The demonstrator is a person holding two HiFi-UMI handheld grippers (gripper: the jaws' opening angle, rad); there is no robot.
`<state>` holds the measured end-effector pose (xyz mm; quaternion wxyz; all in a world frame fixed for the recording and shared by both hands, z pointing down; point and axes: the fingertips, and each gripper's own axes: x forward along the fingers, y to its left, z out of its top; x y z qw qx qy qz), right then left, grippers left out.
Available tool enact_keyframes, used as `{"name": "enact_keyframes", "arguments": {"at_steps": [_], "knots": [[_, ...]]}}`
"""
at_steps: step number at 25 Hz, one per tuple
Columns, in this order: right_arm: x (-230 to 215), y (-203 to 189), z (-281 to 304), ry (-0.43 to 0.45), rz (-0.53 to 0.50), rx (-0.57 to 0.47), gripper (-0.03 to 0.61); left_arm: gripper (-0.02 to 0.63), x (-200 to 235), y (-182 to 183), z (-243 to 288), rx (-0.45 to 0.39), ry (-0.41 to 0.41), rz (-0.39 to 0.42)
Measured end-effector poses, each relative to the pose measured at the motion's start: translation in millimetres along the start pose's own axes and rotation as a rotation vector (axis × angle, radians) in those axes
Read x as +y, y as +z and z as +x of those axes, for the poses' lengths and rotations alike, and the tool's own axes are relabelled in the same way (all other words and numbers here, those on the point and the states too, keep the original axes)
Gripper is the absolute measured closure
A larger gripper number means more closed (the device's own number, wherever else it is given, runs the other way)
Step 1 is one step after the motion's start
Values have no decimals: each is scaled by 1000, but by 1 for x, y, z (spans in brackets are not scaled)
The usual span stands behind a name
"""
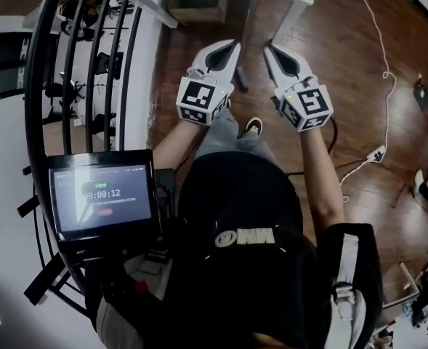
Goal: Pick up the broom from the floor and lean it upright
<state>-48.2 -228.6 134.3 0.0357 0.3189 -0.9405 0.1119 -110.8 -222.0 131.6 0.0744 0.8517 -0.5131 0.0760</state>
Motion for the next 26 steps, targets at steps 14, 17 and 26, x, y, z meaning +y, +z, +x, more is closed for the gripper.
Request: {"name": "enact_keyframes", "arguments": {"at_steps": [14, 17, 26], "knots": [[-24, 67, -20, -54, -8, -132, 577, 603, -33, 60, 35, -90, -14, -12], [-24, 71, -14, -37, -8, -146, 577, 603, -34, 70, 37, -106, -1, 47], [-13, 88, -1, -13, -33, -141, 577, 603, -29, 90, 37, -116, -9, 71]]}}
